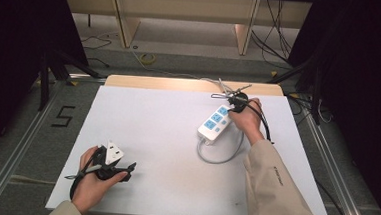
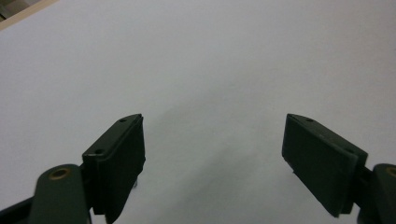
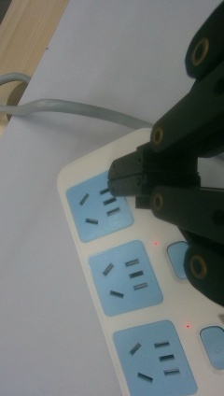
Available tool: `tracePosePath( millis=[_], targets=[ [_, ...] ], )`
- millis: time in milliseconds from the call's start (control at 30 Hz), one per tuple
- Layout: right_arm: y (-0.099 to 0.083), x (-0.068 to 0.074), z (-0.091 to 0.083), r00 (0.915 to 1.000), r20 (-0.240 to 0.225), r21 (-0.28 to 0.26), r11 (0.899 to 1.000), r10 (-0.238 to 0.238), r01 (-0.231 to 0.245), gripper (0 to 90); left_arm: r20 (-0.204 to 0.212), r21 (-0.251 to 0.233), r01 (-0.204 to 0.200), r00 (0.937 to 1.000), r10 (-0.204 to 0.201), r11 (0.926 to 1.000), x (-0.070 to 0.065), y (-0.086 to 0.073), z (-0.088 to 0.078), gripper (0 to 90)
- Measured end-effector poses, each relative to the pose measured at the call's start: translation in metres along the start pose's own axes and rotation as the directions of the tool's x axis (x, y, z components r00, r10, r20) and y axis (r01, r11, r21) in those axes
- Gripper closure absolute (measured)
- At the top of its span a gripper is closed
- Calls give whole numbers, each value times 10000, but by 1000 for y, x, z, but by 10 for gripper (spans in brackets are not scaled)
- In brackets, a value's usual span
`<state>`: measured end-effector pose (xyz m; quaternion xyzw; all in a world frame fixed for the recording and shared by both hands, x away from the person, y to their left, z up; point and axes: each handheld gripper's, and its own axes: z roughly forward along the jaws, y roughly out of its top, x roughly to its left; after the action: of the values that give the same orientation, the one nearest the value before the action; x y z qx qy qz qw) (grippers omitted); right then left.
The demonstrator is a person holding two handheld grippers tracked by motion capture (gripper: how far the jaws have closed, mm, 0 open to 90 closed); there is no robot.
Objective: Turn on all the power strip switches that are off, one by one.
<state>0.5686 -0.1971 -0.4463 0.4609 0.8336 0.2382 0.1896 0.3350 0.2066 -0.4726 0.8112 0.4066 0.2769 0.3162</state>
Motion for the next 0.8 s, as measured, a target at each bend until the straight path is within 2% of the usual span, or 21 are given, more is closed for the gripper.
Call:
tracePosePath(
  millis=[167,333,467,800],
  targets=[
    [-1,-2,-1,9999,-96,-26,9999,137,-137,900,-1,6,41,10000,-41,10000,0,0,0,214],
    [-1,-2,-2,9999,-99,-63,10000,59,-59,900,13,35,-29,10000,29,10000,-1,0,0,214],
    [-2,-3,-5,9997,-235,-432,9990,113,-123,900,16,62,-2,10000,2,10000,0,0,0,216],
    [-3,-2,-12,9996,-222,-574,9982,152,-165,900,-11,13,41,10000,-41,10000,0,0,0,216]
  ],
)
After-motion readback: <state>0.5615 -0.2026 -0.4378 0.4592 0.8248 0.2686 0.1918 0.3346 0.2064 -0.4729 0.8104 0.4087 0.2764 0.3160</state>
